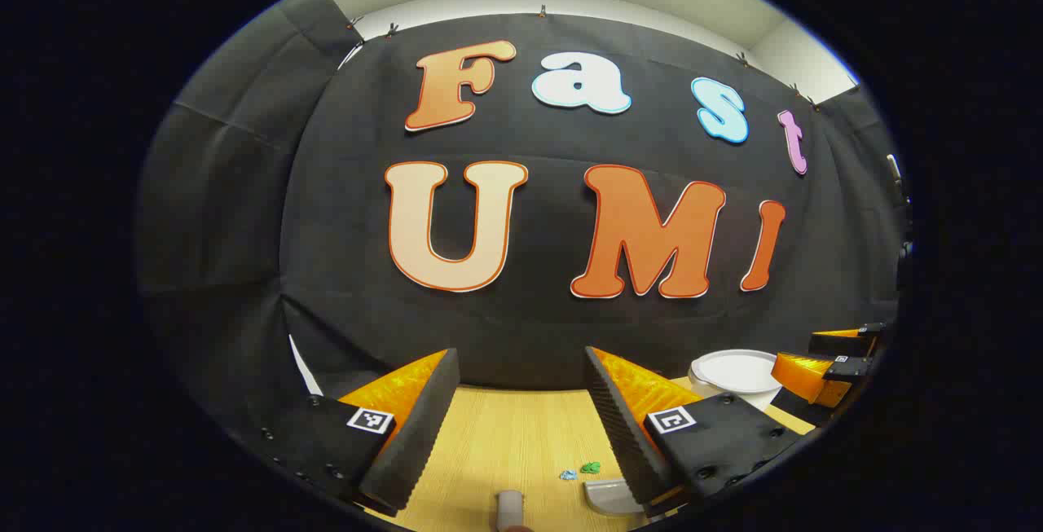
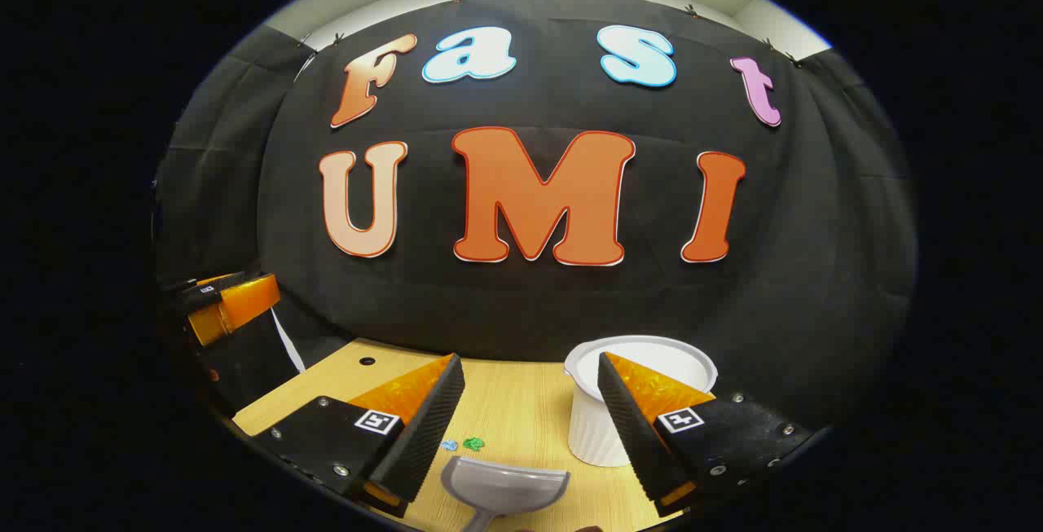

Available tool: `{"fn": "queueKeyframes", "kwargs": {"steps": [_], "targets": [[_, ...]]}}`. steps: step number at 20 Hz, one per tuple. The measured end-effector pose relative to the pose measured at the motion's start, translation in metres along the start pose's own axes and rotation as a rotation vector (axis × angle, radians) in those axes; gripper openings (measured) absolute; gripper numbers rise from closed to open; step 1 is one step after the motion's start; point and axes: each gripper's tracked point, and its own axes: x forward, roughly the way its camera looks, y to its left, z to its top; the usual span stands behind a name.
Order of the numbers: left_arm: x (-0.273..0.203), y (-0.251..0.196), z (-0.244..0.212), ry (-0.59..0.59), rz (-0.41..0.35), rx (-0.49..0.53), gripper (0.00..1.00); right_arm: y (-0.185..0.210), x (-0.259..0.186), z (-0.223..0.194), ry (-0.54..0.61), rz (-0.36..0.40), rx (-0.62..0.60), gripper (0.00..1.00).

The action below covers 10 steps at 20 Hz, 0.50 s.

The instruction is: Pick up the small broom and dustpan from the desktop, sweep the trash into the dustpan with the broom, and then empty the trash into the garbage bin.

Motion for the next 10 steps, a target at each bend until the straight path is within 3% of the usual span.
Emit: {"fn": "queueKeyframes", "kwargs": {"steps": [10], "targets": [[0.002, -0.014, -0.003, -0.009, 0.055, 0.018, 0.98, -0.018, 0.008, -0.019, 0.048, 0.034, 0.001, 0.99]]}}
